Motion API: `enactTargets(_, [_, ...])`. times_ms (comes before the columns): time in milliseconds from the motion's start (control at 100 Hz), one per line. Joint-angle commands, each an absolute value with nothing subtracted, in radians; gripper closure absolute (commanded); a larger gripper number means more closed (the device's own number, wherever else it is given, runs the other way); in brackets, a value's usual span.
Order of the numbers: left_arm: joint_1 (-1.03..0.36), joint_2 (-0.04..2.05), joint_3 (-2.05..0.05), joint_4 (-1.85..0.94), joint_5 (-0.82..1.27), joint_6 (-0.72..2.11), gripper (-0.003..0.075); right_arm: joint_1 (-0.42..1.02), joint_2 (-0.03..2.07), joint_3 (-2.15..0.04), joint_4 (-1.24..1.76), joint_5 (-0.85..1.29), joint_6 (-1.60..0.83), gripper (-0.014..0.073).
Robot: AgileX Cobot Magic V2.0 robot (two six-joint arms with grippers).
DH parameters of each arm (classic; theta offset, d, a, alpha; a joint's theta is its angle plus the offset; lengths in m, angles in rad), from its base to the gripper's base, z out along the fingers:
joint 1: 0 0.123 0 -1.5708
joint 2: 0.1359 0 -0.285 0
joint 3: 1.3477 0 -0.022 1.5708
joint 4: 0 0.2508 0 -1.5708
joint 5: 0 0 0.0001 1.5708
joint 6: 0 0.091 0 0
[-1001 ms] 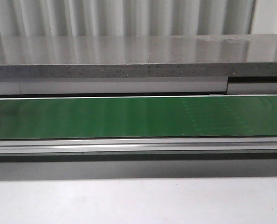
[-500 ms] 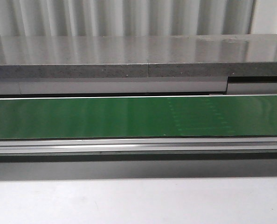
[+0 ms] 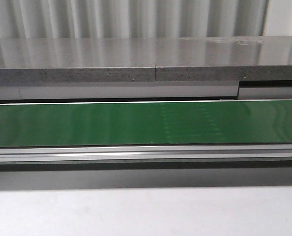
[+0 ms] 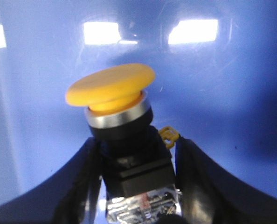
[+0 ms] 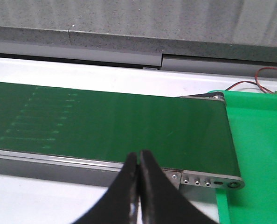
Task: Move button from right to left
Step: 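Carry the push-button with the left gripper over the blue tray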
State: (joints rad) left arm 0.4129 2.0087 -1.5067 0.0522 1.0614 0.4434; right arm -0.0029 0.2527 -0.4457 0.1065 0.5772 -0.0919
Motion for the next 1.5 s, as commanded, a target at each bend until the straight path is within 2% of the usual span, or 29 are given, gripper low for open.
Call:
enactTargets(0, [0.414, 1.966, -1.531, 0.039, 1.036, 0.444, 0.0688, -0.002, 0.26, -0.47, 0.109, 0.497, -0.098, 0.0662])
enactTargets(60, [0.414, 1.966, -1.531, 0.039, 1.024, 0.446, 0.0608, -0.002, 0.26, -0.47, 0.109, 0.497, -0.098, 0.0662])
enactTargets(180, [0.414, 1.966, -1.531, 0.056, 0.995, 0.446, 0.0374, -0.002, 0.26, -0.47, 0.109, 0.497, -0.098, 0.0662])
enactTargets(280, [0.414, 1.966, -1.531, 0.056, 0.983, 0.446, 0.0237, -0.002, 0.26, -0.47, 0.109, 0.497, -0.098, 0.0662])
enactTargets(350, [0.414, 1.966, -1.531, 0.056, 0.983, 0.446, 0.0206, -0.002, 0.26, -0.47, 0.109, 0.497, -0.098, 0.0662])
enactTargets(550, [0.414, 1.951, -1.535, 0.053, 0.969, 0.446, 0.0206, -0.002, 0.26, -0.47, 0.109, 0.497, -0.098, 0.0662])
enactTargets(620, [0.414, 1.931, -1.535, 0.052, 0.95, 0.441, 0.022, -0.002, 0.26, -0.47, 0.109, 0.497, -0.098, 0.0662])
enactTargets(690, [0.414, 1.902, -1.535, 0.035, 0.935, 0.44, 0.0289, -0.002, 0.26, -0.47, 0.109, 0.497, -0.098, 0.0662])
enactTargets(810, [0.412, 1.849, -1.535, -0.01, 0.925, 0.44, 0.0506, -0.002, 0.26, -0.47, 0.109, 0.497, -0.098, 0.0662])
enactTargets(910, [0.399, 1.806, -1.535, -0.066, 0.931, 0.44, 0.0744, -0.002, 0.26, -0.47, 0.109, 0.497, -0.098, 0.0662])
enactTargets(1211, [0.238, 1.679, -1.503, -0.085, 0.917, 0.347, 0.074, -0.002, 0.26, -0.47, 0.109, 0.497, -0.098, 0.0662])
enactTargets(1491, [0.043, 1.533, -1.347, -0.054, 0.78, 0.199, 0.074, -0.002, 0.26, -0.47, 0.109, 0.497, -0.098, 0.0662])
